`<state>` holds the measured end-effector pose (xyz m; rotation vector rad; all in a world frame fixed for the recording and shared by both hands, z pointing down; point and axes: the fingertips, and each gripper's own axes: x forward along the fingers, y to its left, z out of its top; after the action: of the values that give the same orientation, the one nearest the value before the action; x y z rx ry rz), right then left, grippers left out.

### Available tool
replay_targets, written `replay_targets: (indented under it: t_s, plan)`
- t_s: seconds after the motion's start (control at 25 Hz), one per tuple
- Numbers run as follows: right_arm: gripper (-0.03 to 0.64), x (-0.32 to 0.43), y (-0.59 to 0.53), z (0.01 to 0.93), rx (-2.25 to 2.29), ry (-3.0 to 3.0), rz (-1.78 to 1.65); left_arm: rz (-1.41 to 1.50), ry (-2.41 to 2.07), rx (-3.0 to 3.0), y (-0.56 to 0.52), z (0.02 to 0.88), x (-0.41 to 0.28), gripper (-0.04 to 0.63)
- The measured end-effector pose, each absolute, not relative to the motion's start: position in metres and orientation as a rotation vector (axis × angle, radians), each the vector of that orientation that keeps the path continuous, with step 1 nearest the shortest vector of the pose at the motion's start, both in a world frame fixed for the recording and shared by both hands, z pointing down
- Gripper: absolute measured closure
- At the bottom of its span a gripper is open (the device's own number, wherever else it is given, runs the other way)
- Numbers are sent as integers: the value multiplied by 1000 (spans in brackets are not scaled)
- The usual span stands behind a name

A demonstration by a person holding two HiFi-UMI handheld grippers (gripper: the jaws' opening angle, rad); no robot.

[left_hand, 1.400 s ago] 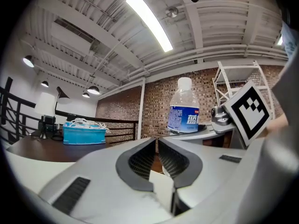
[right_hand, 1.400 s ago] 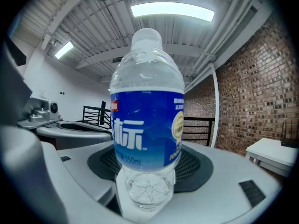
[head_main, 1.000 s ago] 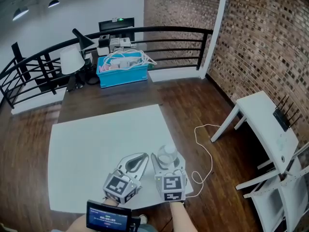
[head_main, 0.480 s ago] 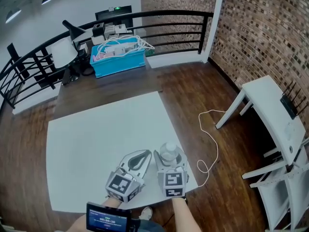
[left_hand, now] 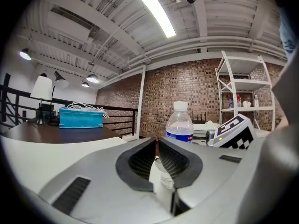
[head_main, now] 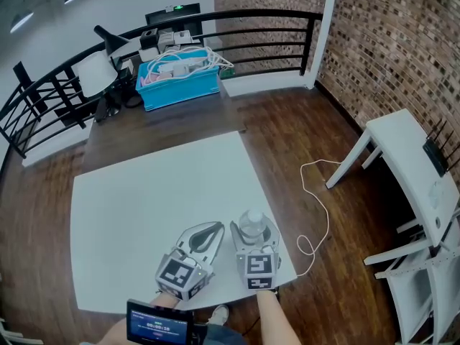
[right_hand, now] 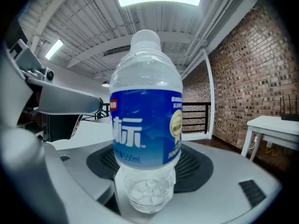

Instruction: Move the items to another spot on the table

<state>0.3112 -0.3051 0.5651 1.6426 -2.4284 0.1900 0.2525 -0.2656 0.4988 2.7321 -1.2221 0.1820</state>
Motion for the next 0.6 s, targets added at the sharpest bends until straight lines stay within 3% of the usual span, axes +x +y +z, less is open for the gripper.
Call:
replay_targets:
  t_s: [0.6]
  plan:
    - [258,322,-308,558,1746,-2421,242,206,-1214,2730,-260,499,253,574]
